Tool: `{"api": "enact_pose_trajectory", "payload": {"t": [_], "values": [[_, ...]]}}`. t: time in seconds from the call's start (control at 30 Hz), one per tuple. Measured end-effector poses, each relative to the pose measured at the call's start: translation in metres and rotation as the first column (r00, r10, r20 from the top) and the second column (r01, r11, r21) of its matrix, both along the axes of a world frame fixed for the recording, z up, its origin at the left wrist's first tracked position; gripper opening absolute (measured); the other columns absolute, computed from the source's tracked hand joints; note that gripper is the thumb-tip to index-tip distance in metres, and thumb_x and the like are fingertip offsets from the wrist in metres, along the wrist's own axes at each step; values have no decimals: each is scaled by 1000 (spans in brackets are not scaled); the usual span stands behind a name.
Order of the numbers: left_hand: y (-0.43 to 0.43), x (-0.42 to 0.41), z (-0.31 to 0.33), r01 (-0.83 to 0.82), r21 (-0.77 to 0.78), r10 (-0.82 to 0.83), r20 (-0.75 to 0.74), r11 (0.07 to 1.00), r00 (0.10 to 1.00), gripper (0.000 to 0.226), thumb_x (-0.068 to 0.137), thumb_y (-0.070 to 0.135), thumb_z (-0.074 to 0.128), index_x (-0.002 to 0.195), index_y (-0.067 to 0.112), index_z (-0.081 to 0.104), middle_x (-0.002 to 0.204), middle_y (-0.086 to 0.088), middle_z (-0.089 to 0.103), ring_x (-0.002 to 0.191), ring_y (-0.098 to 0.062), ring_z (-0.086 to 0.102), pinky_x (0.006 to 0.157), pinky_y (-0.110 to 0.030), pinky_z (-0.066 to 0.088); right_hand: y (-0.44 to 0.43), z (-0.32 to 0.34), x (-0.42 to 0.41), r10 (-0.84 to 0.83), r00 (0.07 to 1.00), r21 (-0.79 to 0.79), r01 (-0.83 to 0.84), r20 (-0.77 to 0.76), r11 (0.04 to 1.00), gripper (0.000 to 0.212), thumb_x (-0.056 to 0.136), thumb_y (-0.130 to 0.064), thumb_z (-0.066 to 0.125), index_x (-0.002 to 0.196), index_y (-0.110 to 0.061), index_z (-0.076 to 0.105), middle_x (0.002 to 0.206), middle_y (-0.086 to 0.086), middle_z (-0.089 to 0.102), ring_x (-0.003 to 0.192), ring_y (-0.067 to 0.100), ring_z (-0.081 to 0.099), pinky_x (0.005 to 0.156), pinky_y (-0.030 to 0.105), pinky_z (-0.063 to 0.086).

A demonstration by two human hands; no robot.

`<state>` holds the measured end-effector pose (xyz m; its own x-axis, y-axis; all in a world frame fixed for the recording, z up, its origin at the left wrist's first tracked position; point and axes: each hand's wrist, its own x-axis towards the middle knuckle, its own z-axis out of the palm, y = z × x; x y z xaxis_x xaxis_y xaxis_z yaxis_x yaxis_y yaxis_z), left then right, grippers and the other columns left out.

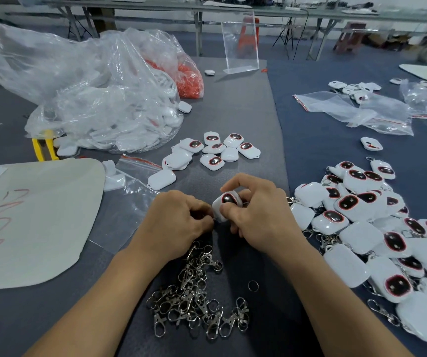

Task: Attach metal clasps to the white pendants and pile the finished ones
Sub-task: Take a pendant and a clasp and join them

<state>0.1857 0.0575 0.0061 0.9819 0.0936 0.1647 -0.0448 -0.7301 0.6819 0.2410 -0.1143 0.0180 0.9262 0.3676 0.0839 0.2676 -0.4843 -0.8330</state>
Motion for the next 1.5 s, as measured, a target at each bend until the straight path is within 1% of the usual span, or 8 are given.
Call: {"api": "enact_pose_trajectory", "payload": {"t": [0.17, 0.37, 0.53, 0.7, 0.93, 1.13, 1.33, 1.5], "values": [[1, 0, -3, -25, -12, 24, -19, 1000, 1000, 16, 70, 34, 74, 85, 40, 76, 67, 7, 72, 63, -13, 64, 62, -28, 47, 2, 2, -3, 3, 998, -20, -2, 58, 1000, 15, 86, -19, 74, 88, -32, 66, 67, -4, 71, 56, 15, 65, 62, 40, 61], [3, -1, -3, -35, 23, 36, -19, 999, 999, 13, 75, 26, 80, 80, 37, 77, 60, 13, 68, 56, -7, 61, 53, -13, 40, 2, 6, -10, 0, 998, -26, 2, 64, 1000, 13, 85, -21, 77, 85, -28, 67, 61, 0, 70, 51, 17, 65, 55, 34, 59], [-1, -3, -1, -21, 35, 21, 4, 999, 1000, 9, 70, 33, 72, 77, 33, 77, 57, 8, 65, 55, -13, 58, 53, -25, 44, -1, 6, -10, 6, 998, 43, -4, -61, 999, 17, 82, -9, 73, 84, -25, 67, 56, 1, 70, 40, 17, 65, 41, 22, 49], [-3, -4, 1, -46, 31, 46, 1, 998, 999, 10, 72, 24, 81, 75, 33, 78, 53, 14, 61, 52, -5, 54, 50, -17, 40, -1, -4, -8, 8, 981, 106, 13, -193, 994, 18, 79, -13, 73, 85, -28, 67, 61, 8, 73, 48, 25, 70, 51, 32, 57], [0, -3, -1, -87, -173, 101, 73, 981, 992, 24, 70, 14, 86, 76, 36, 78, 60, 14, 67, 53, 0, 56, 54, -11, 41, -4, -3, 2, 50, 903, 364, 120, -426, 924, 17, 84, 6, 70, 91, -9, 69, 62, 15, 68, 44, 23, 59, 43, 26, 46], [0, -2, -2, -42, -318, 68, 72, 947, 995, 22, 73, 19, 87, 86, 36, 81, 68, 10, 74, 60, -6, 67, 61, -18, 49, -7, 5, 5, 108, 819, 457, 200, -564, 866, 13, 90, 6, 62, 91, -5, 69, 61, 13, 65, 40, 16, 50, 37, 22, 33], [-7, -6, 3, -10, -345, 55, 122, 939, 991, 10, 76, 30, 84, 82, 36, 80, 71, 13, 75, 64, -4, 66, 63, -20, 50, -9, 9, 5, 148, 790, 492, 212, -595, 845, 15, 88, 5, 62, 91, -8, 70, 64, 14, 66, 40, 15, 47, 38, 21, 29], [-8, -7, 2, 43, -364, -10, 92, 931, 996, 9, 76, 18, 84, 76, 26, 82, 61, 11, 68, 55, 0, 54, 57, -16, 39, -11, 11, 0, 167, 823, 506, 162, -542, 847, 16, 86, 5, 63, 91, -8, 71, 65, 14, 67, 39, 14, 47, 39, 21, 29]]}}
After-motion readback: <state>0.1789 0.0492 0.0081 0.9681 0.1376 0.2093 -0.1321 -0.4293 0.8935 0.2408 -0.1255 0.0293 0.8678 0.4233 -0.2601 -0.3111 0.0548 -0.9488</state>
